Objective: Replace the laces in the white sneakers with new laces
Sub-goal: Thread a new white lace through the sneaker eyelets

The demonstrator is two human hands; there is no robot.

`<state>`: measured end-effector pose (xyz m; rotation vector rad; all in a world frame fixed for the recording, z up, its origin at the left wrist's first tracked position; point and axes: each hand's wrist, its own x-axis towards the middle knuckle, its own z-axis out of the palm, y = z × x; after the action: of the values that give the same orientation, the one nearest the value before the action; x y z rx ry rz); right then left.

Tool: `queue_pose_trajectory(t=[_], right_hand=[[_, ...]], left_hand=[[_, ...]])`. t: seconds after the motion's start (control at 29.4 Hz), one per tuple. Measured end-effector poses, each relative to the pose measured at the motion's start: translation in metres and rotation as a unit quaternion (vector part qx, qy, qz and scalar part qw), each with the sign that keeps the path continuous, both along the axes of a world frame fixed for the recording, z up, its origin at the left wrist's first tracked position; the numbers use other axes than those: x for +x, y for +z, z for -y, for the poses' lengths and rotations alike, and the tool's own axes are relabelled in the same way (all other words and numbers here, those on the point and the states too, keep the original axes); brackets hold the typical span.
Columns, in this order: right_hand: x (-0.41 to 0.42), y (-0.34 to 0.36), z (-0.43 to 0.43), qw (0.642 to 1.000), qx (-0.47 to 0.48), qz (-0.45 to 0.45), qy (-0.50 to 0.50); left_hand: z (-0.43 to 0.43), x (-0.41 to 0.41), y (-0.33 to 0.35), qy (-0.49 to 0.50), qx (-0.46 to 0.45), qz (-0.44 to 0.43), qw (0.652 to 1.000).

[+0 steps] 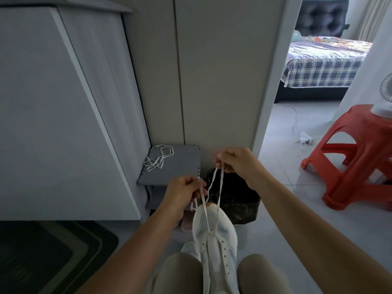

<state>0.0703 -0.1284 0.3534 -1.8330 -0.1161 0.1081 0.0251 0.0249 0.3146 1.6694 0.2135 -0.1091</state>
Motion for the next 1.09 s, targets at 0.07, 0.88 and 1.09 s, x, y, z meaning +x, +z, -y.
queue_pose_trajectory(t=[0.07, 0.88, 1.09], right_hand=[[-0.002, 0.0, 0.004, 1.0, 0.019, 0.0, 0.002], [-0.012, 0.032, -0.014, 0.992, 0.068, 0.093, -0.045], [-0.026, 0.036, -0.007, 0.981, -0.085, 0.165, -0.059]], left_hand=[[0.002, 0.002, -0.003, 0.028, -0.019, 0.001, 0.999], [0.011, 0.012, 0.073, -0.025, 0.002, 0.07, 0.997], [-0.004, 0.001, 0.071, 0.012, 0.232, 0.103, 0.967]])
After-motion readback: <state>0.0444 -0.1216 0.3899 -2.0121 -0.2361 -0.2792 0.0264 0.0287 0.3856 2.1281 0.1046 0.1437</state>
